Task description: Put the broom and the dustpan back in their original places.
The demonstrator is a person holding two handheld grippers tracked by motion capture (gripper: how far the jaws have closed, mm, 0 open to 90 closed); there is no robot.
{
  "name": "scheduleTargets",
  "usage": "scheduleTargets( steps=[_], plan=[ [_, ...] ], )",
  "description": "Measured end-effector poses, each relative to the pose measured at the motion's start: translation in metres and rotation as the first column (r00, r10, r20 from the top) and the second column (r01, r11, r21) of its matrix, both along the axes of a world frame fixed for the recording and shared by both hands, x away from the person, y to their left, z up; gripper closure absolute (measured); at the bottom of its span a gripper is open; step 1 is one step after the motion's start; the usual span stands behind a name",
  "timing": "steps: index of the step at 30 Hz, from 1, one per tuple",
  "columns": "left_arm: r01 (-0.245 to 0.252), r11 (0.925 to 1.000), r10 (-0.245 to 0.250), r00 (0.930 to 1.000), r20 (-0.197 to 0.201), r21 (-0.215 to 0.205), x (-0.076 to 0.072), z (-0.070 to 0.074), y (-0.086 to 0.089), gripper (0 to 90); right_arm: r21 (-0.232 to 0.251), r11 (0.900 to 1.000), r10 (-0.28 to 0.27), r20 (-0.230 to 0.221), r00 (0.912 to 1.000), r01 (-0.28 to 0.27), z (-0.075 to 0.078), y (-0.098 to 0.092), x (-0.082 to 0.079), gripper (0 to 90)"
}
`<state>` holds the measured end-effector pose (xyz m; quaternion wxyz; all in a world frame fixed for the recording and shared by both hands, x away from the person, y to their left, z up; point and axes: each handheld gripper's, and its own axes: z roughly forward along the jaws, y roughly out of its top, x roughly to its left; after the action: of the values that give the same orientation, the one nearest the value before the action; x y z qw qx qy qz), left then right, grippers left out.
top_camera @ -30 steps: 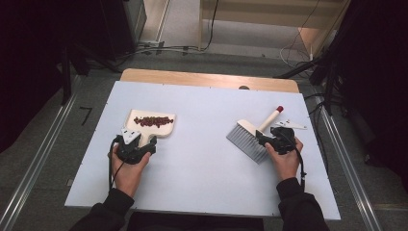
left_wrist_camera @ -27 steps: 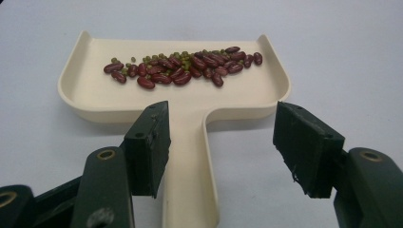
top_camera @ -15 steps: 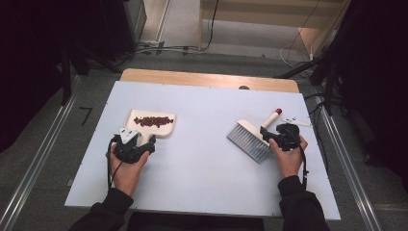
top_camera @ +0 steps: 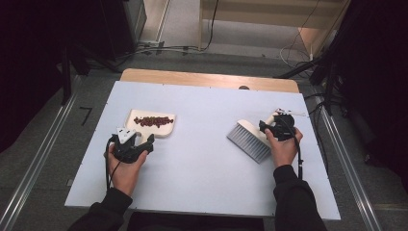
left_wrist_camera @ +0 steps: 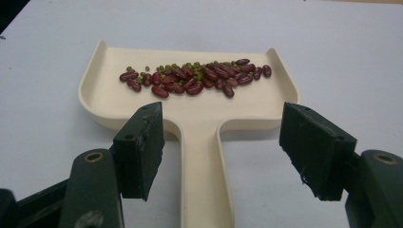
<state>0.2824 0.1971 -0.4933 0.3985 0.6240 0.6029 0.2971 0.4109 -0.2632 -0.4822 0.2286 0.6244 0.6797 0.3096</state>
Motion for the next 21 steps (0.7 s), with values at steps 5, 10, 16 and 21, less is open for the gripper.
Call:
scheduleTargets(
  steps=[5, 10, 16, 21],
  plan=[
    [0.006, 1.0000, -0.006, 1.0000, -0.003, 0.001, 0.000, 0.000, -0.001, 33.1, -0.013, 0.999, -0.040, -0.039, 0.9984, 0.039, -0.005, 0.000, 0.012, 30.0],
    [0.006, 1.0000, -0.006, 1.0000, 0.000, 0.003, 0.000, 0.000, -0.001, 33.2, -0.023, 0.998, -0.062, -0.084, 0.9945, 0.061, -0.007, 0.008, 0.026, 30.8],
    [0.008, 1.0000, -0.008, 1.0000, 0.000, 0.003, 0.000, -0.001, 0.000, 33.2, -0.072, 0.996, -0.069, -0.106, 0.9920, 0.061, -0.012, 0.014, 0.031, 38.0],
    [0.009, 1.0000, -0.009, 1.0000, 0.003, 0.002, 0.000, -0.001, -0.001, 33.2, -0.088, 0.996, -0.042, -0.115, 0.9925, 0.032, -0.009, 0.011, 0.027, 55.4]
  ],
)
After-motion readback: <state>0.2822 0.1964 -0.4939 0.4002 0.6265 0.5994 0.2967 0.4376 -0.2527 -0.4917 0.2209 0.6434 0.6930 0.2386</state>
